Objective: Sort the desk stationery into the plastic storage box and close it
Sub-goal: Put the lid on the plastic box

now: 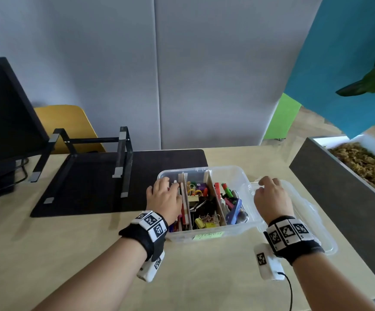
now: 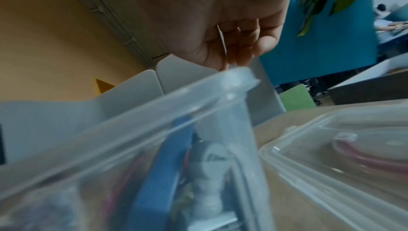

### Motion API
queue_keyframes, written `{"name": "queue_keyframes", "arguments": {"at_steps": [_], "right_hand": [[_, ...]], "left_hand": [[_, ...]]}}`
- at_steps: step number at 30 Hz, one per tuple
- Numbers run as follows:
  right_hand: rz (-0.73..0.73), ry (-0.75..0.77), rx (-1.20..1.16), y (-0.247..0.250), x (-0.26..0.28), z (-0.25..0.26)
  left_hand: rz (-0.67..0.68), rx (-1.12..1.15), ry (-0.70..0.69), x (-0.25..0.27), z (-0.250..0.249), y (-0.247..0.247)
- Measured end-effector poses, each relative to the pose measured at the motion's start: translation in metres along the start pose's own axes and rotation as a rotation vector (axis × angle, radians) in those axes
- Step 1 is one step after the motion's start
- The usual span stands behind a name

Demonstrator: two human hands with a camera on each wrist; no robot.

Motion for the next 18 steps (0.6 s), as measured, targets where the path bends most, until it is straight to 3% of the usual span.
{"name": "queue_keyframes", "arguments": {"at_steps": [4,8,12,18], "right_hand": [[0.015,-0.161,-0.034,-0.004,-0.006,-0.055],[0.187,-0.258,0.072,-0.037,0.006,-0.101],[0.339,-0.283,0.132,-0.067,0.021,-0.116],[0.336,-0.325,0.151,-0.070,0.028,-0.127]], "left_hand": [[0.027,0.030,0.054,-0.001,0.006,-0.002],[0.041,0.042,0.072,-0.003,0.007,-0.003],[0.071,0.019,0.181,-0.002,0.016,-0.007],[0.097,0.081,0.231,-0.002,0.020,-0.013]]}}
Point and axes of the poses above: each hand's wrist, its own x-axis away from the middle knuckle, its own y-axis out of the back of the hand, z = x × y, the point moved 9 cm from there along -x, towards the middle knuckle, and after that the axes turned 11 degrees about -x, right-handed, at the moved point
